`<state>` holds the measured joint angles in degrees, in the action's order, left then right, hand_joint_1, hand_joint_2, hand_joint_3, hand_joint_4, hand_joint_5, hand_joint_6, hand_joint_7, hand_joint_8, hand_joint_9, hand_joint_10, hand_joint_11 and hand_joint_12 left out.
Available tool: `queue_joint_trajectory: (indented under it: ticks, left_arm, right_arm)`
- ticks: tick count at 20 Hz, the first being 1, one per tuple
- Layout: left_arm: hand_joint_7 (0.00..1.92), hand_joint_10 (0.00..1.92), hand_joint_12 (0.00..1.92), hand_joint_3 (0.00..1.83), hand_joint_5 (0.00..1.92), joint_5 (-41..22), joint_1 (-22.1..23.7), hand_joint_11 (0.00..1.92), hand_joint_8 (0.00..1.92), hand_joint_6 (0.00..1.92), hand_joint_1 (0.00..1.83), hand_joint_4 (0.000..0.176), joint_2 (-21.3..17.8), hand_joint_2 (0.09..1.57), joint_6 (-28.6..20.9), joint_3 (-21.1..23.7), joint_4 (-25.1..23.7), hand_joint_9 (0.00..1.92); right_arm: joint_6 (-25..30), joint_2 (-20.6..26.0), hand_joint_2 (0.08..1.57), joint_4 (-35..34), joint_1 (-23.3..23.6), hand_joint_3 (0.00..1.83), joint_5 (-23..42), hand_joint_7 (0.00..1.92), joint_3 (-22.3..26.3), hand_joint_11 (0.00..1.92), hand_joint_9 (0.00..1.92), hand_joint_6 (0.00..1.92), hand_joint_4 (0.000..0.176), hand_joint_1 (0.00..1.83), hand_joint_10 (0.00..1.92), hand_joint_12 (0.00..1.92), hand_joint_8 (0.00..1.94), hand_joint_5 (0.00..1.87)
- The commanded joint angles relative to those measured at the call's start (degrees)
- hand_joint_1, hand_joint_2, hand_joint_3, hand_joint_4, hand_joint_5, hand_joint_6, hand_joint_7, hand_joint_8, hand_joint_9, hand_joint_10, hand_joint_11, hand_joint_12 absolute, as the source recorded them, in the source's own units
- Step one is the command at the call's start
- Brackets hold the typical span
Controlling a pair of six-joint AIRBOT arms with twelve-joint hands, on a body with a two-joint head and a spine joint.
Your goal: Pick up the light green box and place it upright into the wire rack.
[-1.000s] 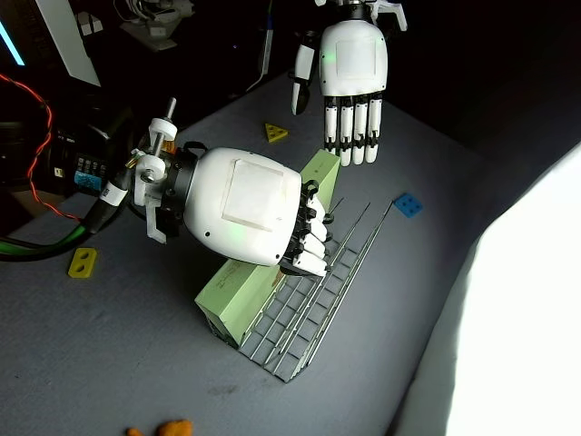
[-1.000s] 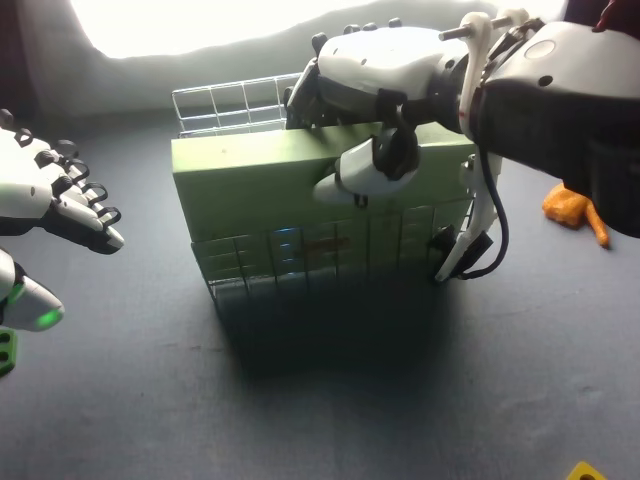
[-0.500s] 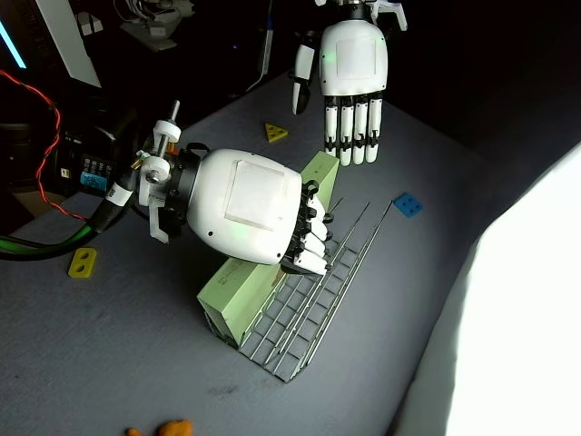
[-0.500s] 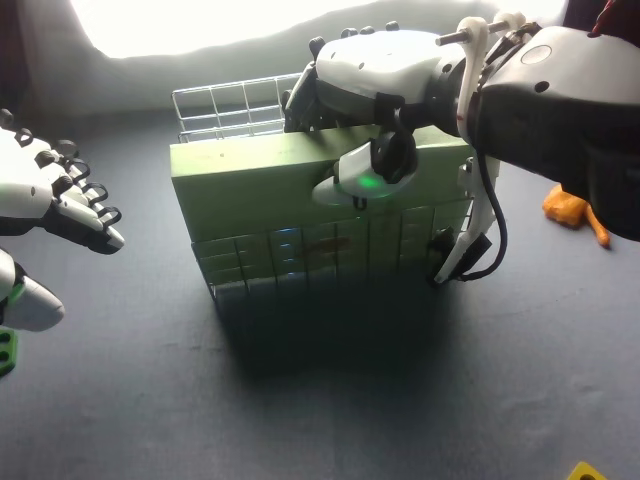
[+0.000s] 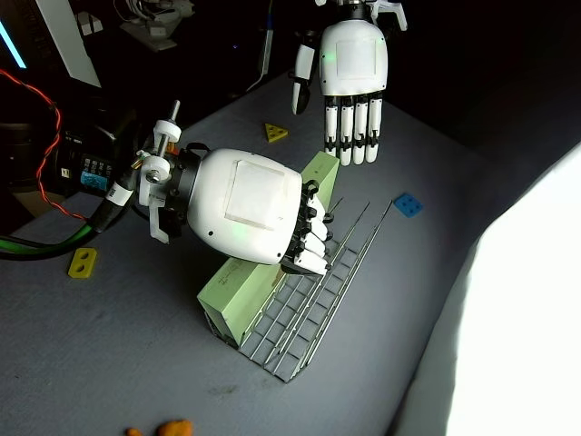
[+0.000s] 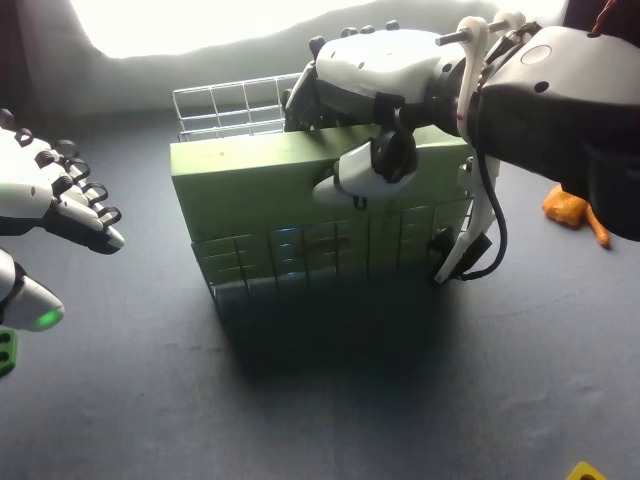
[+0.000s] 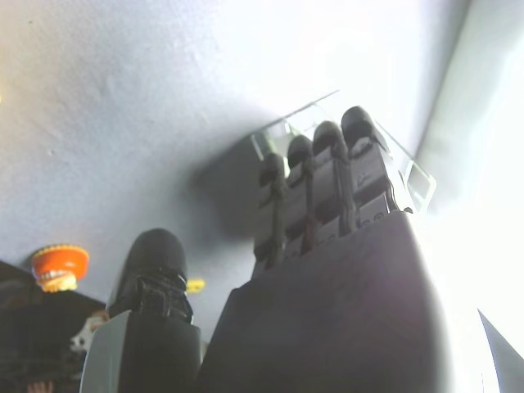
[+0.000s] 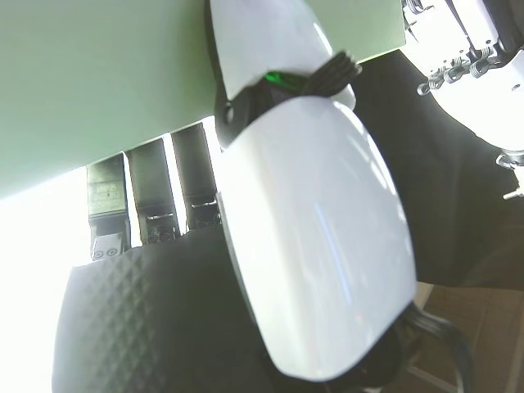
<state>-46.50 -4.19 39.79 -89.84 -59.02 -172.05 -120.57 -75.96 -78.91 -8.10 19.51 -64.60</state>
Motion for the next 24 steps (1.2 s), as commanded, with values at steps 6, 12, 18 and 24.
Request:
queue_joint_trajectory:
  ticks: [6,12,18,24]
  left_arm:
    - [0.17,0.0,0.21,0.0,0.21,3.69,0.36,0.0,0.0,0.0,0.15,0.0,0.16,1.31,0.22,0.0,-0.53,0.1]
    - [0.19,0.0,0.25,0.0,0.2,3.69,0.36,0.0,0.0,0.0,0.2,0.0,0.18,1.31,0.21,0.01,-0.53,0.12]
    - [0.17,0.0,0.34,0.0,0.1,3.69,0.23,0.0,0.0,0.0,0.16,0.017,0.17,1.29,0.21,0.13,-0.53,0.15]
    - [0.15,0.01,0.0,0.0,0.13,3.69,0.24,0.0,0.0,0.0,0.13,0.0,0.17,1.32,0.21,-0.05,-0.53,0.08]
  right_arm:
    - [0.37,0.24,1.19,2.5,0.0,0.0,3.33,0.76,-0.98,0.49,0.64,0.81,0.0,1.23,1.59,1.82,1.57,0.96]
    - [2.59,0.22,1.2,6.39,-0.3,0.0,4.24,0.74,-0.99,0.48,0.62,0.84,0.0,1.23,1.62,1.81,1.6,0.94]
    - [3.69,0.24,1.22,6.42,-0.34,0.0,3.79,0.7,-0.94,0.52,0.64,0.89,0.0,1.34,1.62,1.76,1.52,0.89]
    - [3.69,0.25,1.03,6.42,-0.41,0.0,3.63,0.52,-0.87,0.0,0.45,0.04,0.0,0.94,0.39,1.46,0.02,0.44]
